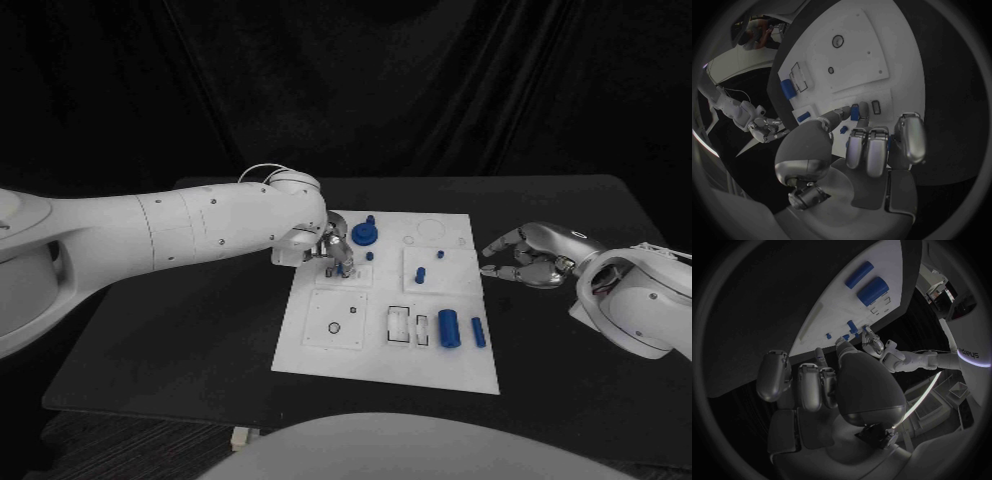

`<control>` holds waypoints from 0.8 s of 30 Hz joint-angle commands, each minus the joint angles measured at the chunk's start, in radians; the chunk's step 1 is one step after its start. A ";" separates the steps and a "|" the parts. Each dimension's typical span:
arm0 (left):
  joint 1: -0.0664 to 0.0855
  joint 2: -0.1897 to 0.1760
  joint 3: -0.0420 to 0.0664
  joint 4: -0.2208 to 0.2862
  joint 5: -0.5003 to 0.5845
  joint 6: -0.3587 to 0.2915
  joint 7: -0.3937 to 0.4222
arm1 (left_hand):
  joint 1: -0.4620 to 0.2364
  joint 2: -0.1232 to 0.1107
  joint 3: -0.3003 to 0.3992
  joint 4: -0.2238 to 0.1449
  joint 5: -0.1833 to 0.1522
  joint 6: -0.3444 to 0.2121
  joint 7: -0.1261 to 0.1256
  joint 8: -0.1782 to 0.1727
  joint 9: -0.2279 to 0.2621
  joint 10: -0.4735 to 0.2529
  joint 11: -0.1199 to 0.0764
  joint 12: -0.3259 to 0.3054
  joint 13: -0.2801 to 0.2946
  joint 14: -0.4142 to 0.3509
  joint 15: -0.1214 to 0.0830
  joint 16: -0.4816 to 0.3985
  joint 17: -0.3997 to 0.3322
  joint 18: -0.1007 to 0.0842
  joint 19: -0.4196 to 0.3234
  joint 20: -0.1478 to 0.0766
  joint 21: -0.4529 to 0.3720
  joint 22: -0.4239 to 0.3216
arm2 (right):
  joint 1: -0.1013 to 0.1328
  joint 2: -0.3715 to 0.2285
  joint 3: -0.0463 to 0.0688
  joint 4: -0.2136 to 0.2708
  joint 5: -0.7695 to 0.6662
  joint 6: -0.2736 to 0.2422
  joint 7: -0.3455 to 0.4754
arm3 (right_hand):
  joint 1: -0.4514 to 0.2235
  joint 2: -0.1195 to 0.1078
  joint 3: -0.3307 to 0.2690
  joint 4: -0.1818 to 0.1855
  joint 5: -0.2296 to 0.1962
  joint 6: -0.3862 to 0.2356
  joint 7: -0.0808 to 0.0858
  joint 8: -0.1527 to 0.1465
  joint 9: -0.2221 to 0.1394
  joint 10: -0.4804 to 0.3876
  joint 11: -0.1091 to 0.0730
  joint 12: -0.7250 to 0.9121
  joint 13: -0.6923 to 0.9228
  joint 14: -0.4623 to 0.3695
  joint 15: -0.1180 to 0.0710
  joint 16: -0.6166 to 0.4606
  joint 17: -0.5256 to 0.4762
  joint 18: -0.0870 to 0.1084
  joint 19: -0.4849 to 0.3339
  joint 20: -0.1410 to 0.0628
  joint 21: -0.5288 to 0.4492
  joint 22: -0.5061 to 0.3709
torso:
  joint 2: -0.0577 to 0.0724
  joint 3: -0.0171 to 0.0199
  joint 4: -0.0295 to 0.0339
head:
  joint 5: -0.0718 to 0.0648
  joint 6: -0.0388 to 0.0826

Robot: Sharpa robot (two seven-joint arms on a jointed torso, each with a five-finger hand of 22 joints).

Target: Assemble the parts on the task board

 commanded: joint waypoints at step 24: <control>-0.008 0.002 0.001 0.004 0.005 0.023 0.007 | -0.007 0.004 0.015 -0.007 0.006 -0.002 -0.005 -0.006 -0.003 0.070 -0.005 -0.012 0.233 0.102 -0.005 0.003 0.263 0.004 -0.004 -0.001 -0.009 0.100 | -0.004 0.002 0.001 -0.004 -0.002 0.018 -0.018 | 0.014 0.004 0.000 -0.010 0.008 0.011 0.000 -0.005 -0.002 0.066 0.008 -0.008 0.217 0.074 0.008 -0.008 0.124 0.019 -0.009 0.003 -0.013 0.164 | -0.001 0.0003 -0.0019 | 0.003 0.000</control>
